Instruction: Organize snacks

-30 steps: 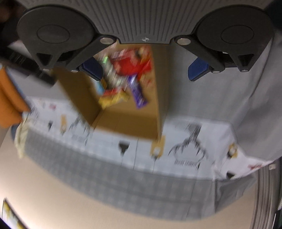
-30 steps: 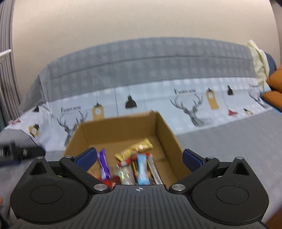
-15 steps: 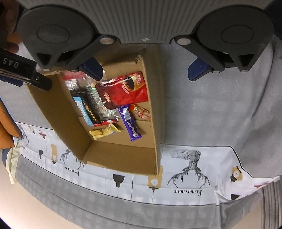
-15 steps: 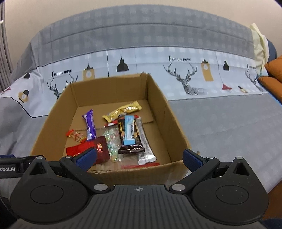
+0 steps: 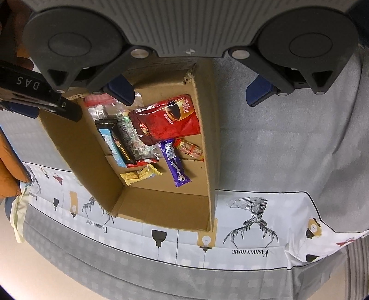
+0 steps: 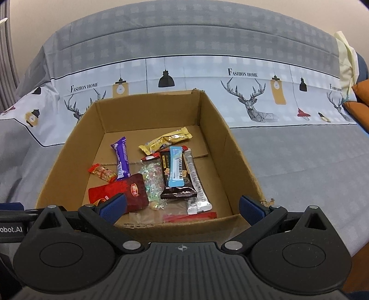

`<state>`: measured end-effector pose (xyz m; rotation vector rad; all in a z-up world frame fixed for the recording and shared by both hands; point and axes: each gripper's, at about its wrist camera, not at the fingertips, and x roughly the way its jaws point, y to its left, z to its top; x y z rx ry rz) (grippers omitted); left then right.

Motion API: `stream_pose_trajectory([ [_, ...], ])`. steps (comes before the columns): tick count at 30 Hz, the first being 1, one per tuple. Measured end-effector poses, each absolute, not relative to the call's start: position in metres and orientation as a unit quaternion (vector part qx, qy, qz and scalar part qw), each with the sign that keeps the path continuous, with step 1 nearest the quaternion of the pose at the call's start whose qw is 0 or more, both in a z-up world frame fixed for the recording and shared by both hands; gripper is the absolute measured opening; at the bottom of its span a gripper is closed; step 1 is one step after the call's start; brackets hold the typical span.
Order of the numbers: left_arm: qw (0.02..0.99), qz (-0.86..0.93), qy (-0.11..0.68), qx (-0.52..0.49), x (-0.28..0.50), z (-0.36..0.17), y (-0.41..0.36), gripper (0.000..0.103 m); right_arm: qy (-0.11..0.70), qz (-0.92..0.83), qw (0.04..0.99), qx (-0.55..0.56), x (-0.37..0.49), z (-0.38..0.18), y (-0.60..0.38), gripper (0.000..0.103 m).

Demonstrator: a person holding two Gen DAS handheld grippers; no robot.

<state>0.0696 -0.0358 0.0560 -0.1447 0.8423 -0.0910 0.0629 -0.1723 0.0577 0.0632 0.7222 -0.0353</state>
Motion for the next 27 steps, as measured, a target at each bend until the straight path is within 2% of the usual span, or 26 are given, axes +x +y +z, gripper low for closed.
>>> stream_pose_trajectory([
  [27, 0.911, -0.052, 0.403, -0.068, 0.0693, 0.0581, -0.0429, 0.103, 0.35, -0.01, 0.937, 0.012, 0.0647, 0.0576, -0.1686, 0.103],
])
